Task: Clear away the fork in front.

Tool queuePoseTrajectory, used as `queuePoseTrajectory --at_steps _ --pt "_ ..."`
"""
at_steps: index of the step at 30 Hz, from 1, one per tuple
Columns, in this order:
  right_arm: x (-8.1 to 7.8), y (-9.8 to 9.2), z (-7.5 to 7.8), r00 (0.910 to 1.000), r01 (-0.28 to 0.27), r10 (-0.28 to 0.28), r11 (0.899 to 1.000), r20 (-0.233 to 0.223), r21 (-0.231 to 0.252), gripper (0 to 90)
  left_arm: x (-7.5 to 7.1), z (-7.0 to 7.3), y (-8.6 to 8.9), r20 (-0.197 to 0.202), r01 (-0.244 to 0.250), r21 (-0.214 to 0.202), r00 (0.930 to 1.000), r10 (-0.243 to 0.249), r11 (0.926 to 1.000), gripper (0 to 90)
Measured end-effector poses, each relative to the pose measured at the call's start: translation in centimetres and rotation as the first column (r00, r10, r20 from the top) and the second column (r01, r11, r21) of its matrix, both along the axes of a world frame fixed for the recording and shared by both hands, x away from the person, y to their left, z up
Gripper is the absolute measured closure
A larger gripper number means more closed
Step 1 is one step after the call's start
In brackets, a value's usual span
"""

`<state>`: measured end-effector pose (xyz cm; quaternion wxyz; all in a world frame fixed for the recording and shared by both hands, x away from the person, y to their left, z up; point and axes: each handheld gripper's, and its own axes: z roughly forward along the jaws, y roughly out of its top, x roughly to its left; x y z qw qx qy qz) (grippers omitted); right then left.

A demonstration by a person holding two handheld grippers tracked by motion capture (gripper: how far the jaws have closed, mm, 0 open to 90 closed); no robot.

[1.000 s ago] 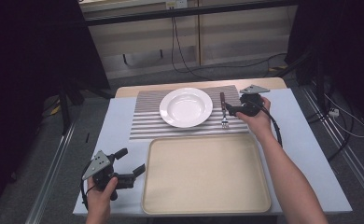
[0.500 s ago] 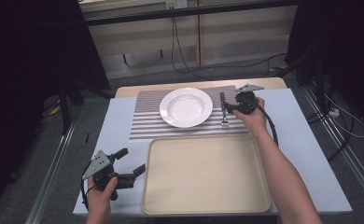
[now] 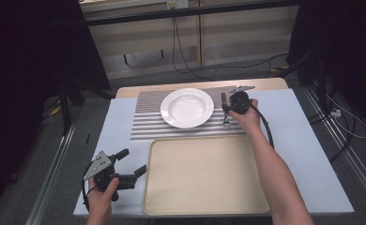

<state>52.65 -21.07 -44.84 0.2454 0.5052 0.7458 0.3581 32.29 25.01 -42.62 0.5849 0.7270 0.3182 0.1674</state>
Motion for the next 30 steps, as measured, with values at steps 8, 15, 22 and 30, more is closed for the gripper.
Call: queuePoseTrajectory --at_steps 8,15,22,30 --pt "1.1 0.6 -0.7 0.9995 0.003 -0.003 1.000 -0.033 -0.003 63.2 0.1 -0.1 0.1 -0.002 0.000 0.005 1.0000 0.000 1.0000 3.4" --pt "1.7 0.8 -1.2 0.9971 0.021 -0.021 1.000 -0.073 -0.012 71.9 0.1 0.0 0.2 0.000 -0.003 0.006 1.0000 0.003 1.0000 3.4" --pt "1.9 0.8 -1.4 0.9944 0.031 -0.032 0.999 -0.101 -0.012 76.9 0.2 -0.1 0.2 0.000 0.000 0.017 1.0000 0.000 0.9999 3.5" --pt "1.6 0.2 -1.1 0.9919 0.006 -0.008 1.000 -0.127 -0.017 77.6 0.2 -0.1 0.2 0.002 -0.001 0.016 1.0000 0.001 0.9999 3.5"
